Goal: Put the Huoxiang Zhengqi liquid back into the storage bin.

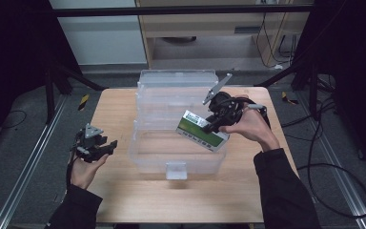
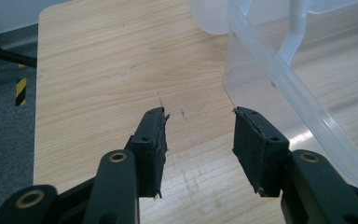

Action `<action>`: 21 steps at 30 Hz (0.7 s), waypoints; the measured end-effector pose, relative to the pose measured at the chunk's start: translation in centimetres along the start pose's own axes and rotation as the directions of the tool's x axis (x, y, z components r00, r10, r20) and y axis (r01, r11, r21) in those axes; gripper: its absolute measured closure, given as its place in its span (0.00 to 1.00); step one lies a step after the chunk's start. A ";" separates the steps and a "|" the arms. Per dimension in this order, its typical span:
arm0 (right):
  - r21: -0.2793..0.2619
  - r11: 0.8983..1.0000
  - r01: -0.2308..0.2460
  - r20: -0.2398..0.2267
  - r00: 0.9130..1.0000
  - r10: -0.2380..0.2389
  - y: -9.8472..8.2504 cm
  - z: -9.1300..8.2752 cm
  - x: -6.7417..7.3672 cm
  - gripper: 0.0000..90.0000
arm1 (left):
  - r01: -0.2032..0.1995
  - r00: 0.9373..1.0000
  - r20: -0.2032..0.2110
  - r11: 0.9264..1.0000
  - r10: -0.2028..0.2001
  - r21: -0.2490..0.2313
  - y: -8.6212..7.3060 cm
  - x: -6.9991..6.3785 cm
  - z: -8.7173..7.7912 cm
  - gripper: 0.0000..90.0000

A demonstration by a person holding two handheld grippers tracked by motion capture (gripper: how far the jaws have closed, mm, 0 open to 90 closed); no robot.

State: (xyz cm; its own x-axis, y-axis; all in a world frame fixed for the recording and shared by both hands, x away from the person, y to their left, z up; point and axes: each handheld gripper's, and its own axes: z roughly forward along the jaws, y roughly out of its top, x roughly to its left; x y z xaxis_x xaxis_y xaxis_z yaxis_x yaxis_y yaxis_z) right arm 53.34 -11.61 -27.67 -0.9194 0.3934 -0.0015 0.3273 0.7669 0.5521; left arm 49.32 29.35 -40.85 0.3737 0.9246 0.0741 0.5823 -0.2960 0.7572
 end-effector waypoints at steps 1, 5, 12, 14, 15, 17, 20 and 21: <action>-0.004 1.000 0.010 -0.014 1.000 -0.010 0.0 0.1 -0.1 0.72 | 0.000 1.000 -0.001 1.000 0.000 0.001 0.0 0.0 0.0 0.59; 0.008 0.998 0.055 -0.044 0.998 -0.055 0.1 0.4 -0.3 0.72 | -0.001 1.000 0.000 1.000 0.001 0.004 0.0 0.0 0.1 0.59; 0.058 0.991 0.120 -0.054 0.992 -0.116 0.7 1.0 -0.9 0.72 | -0.005 1.000 0.004 1.000 0.005 0.005 0.0 -0.2 0.2 0.59; 0.057 0.990 0.127 -0.062 0.990 -0.124 0.7 1.1 -1.0 0.72 | -0.005 1.000 0.004 1.000 0.005 0.005 0.0 -0.1 0.2 0.59; 0.056 0.990 0.132 -0.073 0.989 -0.128 0.7 1.2 -1.1 0.72 | -0.005 1.000 0.004 1.000 0.005 0.006 -0.1 -0.1 0.2 0.59; 0.062 0.987 0.151 -0.094 0.985 -0.145 0.6 1.7 -1.3 0.72 | -0.006 1.000 0.005 1.000 0.006 0.007 -0.1 -0.1 0.2 0.59; 0.075 0.982 0.175 -0.099 0.981 -0.168 0.6 2.0 -1.4 0.72 | -0.008 1.000 0.006 1.000 0.008 0.007 -0.1 -0.2 0.2 0.59; 0.082 0.980 0.182 -0.103 0.980 -0.173 0.5 2.1 -1.3 0.72 | -0.007 1.000 0.007 1.000 0.007 0.007 -0.1 -0.2 0.2 0.59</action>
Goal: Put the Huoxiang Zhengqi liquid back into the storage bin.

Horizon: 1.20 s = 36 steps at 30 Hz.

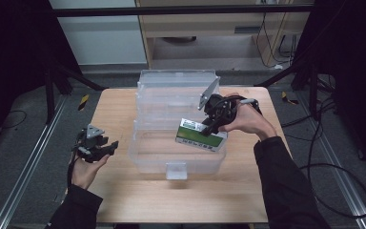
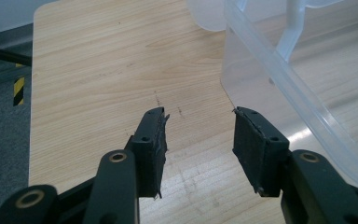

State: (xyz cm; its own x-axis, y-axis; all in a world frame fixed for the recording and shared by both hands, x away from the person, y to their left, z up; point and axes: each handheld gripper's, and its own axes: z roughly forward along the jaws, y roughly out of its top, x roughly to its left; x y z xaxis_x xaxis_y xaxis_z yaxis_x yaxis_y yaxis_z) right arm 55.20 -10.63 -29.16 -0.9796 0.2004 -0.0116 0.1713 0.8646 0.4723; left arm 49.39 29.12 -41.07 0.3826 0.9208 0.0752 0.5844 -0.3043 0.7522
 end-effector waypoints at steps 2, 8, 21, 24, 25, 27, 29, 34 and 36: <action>0.015 0.999 0.028 -0.008 1.000 -0.028 0.0 0.3 0.0 0.72 | 0.000 1.000 0.000 1.000 0.000 0.001 0.0 0.0 0.0 0.59; 0.049 0.998 0.049 -0.020 0.999 -0.048 0.0 0.7 0.1 0.72 | -0.003 1.000 0.000 1.000 0.003 0.004 0.0 -0.1 0.1 0.59; 0.125 0.985 0.118 -0.048 0.992 -0.113 0.4 2.5 0.4 0.72 | -0.005 1.000 -0.001 1.000 0.005 0.009 -0.1 0.0 0.2 0.59; 0.145 0.982 0.124 -0.051 0.992 -0.118 0.4 2.9 0.4 0.72 | -0.003 1.000 -0.001 1.000 0.003 0.008 -0.1 0.0 0.2 0.59; 0.151 0.980 0.131 -0.052 0.991 -0.124 0.5 3.1 0.4 0.72 | -0.005 1.000 -0.001 1.000 0.005 0.009 -0.1 0.0 0.2 0.59; 0.165 0.978 0.130 -0.054 0.991 -0.123 0.5 3.3 0.4 0.72 | -0.005 1.000 -0.001 1.000 0.005 0.009 -0.1 0.0 0.2 0.59; 0.179 0.975 0.131 -0.052 0.991 -0.123 0.4 3.5 0.5 0.72 | -0.006 1.000 -0.001 1.000 0.006 0.008 -0.1 -0.1 0.2 0.59; 0.195 0.970 0.147 -0.051 0.989 -0.140 0.3 4.0 0.7 0.71 | -0.006 1.000 -0.002 1.000 0.006 0.010 -0.1 0.0 0.3 0.59; 0.205 0.967 0.154 -0.056 0.988 -0.146 0.3 4.3 0.9 0.71 | -0.006 1.000 -0.001 1.000 0.006 0.011 -0.1 -0.1 0.3 0.59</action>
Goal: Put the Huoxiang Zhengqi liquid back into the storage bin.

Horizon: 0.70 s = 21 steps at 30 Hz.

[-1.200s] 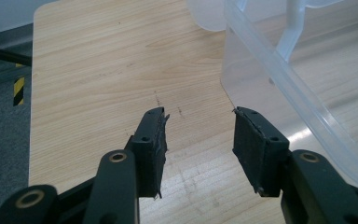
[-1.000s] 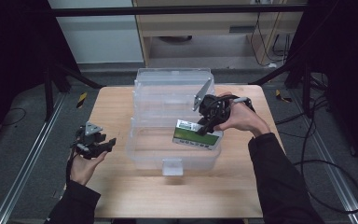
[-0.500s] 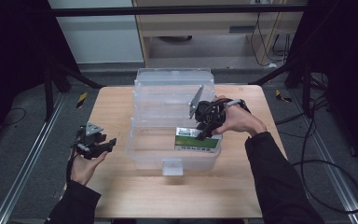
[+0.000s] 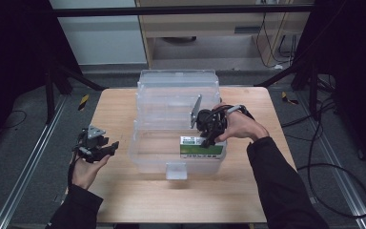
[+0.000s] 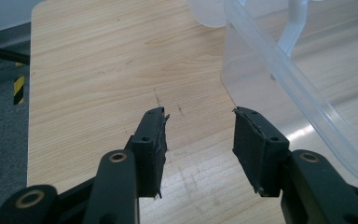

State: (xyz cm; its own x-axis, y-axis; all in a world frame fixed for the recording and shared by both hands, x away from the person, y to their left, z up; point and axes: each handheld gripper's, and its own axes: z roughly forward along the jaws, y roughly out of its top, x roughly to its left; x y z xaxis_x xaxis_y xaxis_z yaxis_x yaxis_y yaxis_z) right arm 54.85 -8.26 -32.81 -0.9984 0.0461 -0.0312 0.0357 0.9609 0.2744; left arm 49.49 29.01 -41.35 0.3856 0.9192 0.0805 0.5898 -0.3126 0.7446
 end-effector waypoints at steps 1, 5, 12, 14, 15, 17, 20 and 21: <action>-0.001 1.000 0.001 -0.002 1.000 -0.001 0.0 0.1 0.0 0.71 | -0.001 1.000 -0.001 1.000 0.001 -0.001 0.0 0.0 0.0 0.59; -0.010 1.000 0.002 -0.010 1.000 -0.002 -0.2 0.5 0.1 0.71 | -0.003 1.000 0.000 1.000 0.003 0.001 0.0 -0.1 0.0 0.59; -0.002 1.000 0.002 -0.010 1.000 -0.003 -0.3 1.0 0.1 0.71 | -0.002 1.000 -0.001 1.000 0.002 0.000 0.0 0.0 0.0 0.59; -0.001 1.000 0.003 -0.009 1.000 -0.003 -0.3 1.1 0.1 0.71 | -0.003 1.000 -0.001 1.000 0.003 0.001 0.0 0.0 0.0 0.59; 0.006 1.000 0.001 -0.009 1.000 -0.001 -0.3 1.2 0.1 0.71 | -0.004 1.000 -0.001 1.000 0.004 0.002 0.0 0.0 0.0 0.59; 0.011 1.000 0.003 -0.008 1.000 -0.002 -0.2 1.2 0.1 0.71 | -0.005 1.000 -0.001 1.000 0.005 0.002 0.0 -0.1 0.0 0.59; 0.012 1.000 0.011 -0.005 1.000 -0.011 -0.2 1.4 0.2 0.71 | -0.006 1.000 -0.001 1.000 0.006 0.002 0.0 -0.1 0.0 0.59; 0.016 1.000 0.002 -0.001 1.000 -0.002 -0.2 1.5 0.2 0.71 | -0.005 1.000 -0.001 1.000 0.005 0.002 0.0 -0.1 0.0 0.59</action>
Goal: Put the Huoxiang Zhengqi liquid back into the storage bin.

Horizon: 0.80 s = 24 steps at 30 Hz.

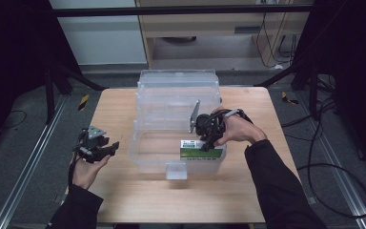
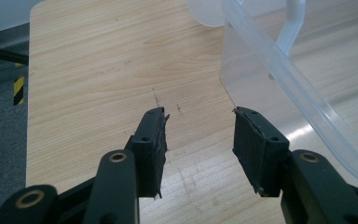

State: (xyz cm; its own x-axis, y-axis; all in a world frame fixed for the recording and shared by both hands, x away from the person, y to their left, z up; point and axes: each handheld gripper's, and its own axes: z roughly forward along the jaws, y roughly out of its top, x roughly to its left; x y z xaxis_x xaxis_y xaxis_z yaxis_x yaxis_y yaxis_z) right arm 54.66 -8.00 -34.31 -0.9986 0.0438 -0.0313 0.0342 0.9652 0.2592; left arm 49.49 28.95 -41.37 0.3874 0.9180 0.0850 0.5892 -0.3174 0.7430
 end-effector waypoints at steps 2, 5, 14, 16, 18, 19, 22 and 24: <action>0.008 1.000 0.004 0.002 1.000 -0.004 0.0 0.1 0.0 0.71 | -0.001 1.000 0.000 1.000 0.001 0.001 0.0 0.0 0.0 0.59; 0.013 1.000 0.012 0.006 1.000 -0.012 0.1 0.2 0.1 0.71 | -0.001 1.000 0.000 1.000 0.001 -0.001 0.0 0.0 0.0 0.59; 0.034 0.999 0.026 0.010 1.000 -0.027 0.2 0.7 0.1 0.71 | 0.000 1.000 0.000 1.000 0.000 -0.003 0.0 0.0 -0.1 0.59; 0.035 0.999 0.022 0.009 1.000 -0.022 0.2 0.9 0.2 0.71 | 0.000 1.000 0.000 1.000 0.000 -0.004 0.0 0.0 -0.1 0.59; 0.040 0.999 0.017 0.008 1.000 -0.018 0.2 1.0 0.2 0.71 | -0.001 1.000 0.000 1.000 0.001 -0.005 0.0 0.0 -0.1 0.59; 0.043 0.999 0.017 0.008 1.000 -0.017 0.2 1.0 0.2 0.71 | -0.001 1.000 0.000 1.000 0.001 -0.006 0.1 0.0 -0.1 0.59; 0.047 0.999 0.021 0.007 1.000 -0.021 0.3 1.2 0.2 0.71 | -0.001 1.000 0.000 1.000 0.001 -0.007 0.1 0.0 -0.2 0.59; 0.052 0.998 0.022 0.007 1.000 -0.023 0.3 1.3 0.2 0.71 | -0.001 1.000 0.000 1.000 0.001 -0.008 0.1 0.0 -0.2 0.59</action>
State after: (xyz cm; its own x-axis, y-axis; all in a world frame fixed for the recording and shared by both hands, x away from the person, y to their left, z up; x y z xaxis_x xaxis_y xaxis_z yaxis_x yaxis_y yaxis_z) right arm 54.56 -7.33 -35.53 -0.9987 0.0238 -0.0442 0.0141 0.9781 0.2075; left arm 49.39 28.93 -41.21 0.3880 0.9177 0.0857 0.5835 -0.3165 0.7479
